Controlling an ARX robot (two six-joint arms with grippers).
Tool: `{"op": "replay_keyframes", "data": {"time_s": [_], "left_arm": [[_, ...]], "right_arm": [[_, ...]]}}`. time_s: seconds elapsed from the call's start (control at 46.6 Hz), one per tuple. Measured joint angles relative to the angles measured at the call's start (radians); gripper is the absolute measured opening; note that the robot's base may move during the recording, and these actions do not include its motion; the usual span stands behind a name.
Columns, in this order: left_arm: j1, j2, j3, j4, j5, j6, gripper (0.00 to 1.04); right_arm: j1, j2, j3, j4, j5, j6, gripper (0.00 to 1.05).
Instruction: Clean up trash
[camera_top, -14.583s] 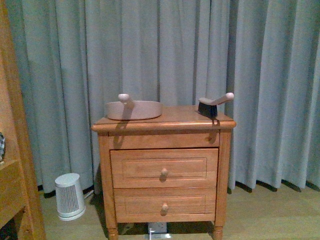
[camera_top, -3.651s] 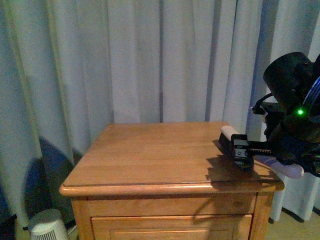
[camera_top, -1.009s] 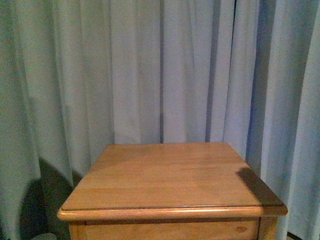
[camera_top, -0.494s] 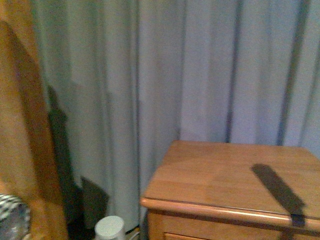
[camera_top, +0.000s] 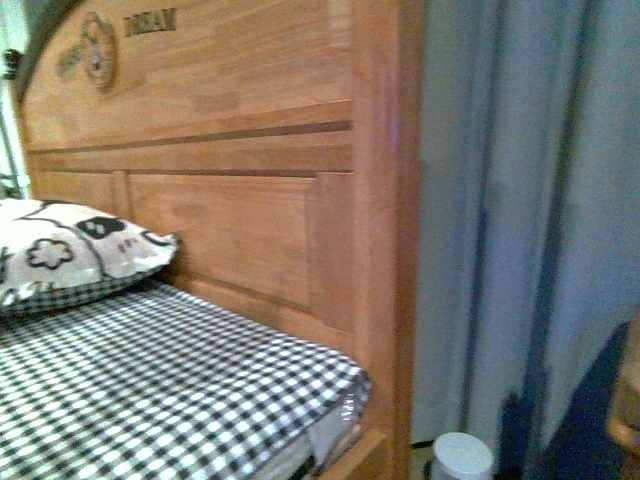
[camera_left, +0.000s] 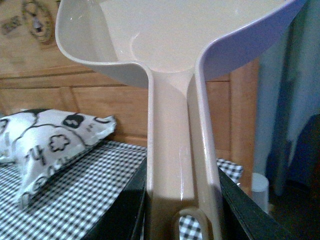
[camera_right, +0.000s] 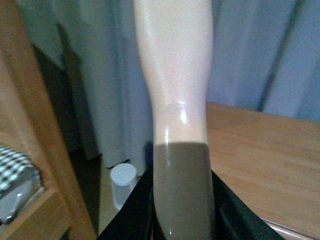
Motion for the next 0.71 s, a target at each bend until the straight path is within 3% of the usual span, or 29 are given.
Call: {"op": "replay_keyframes", "data": {"time_s": [0.709], "left_arm": [[0.000,0.003,0.000,0.000,0.001,0.000,0.28]], "right_arm": [[0.000,0.000,-0.001,0.000,0.001,0.000,0.20]]}}
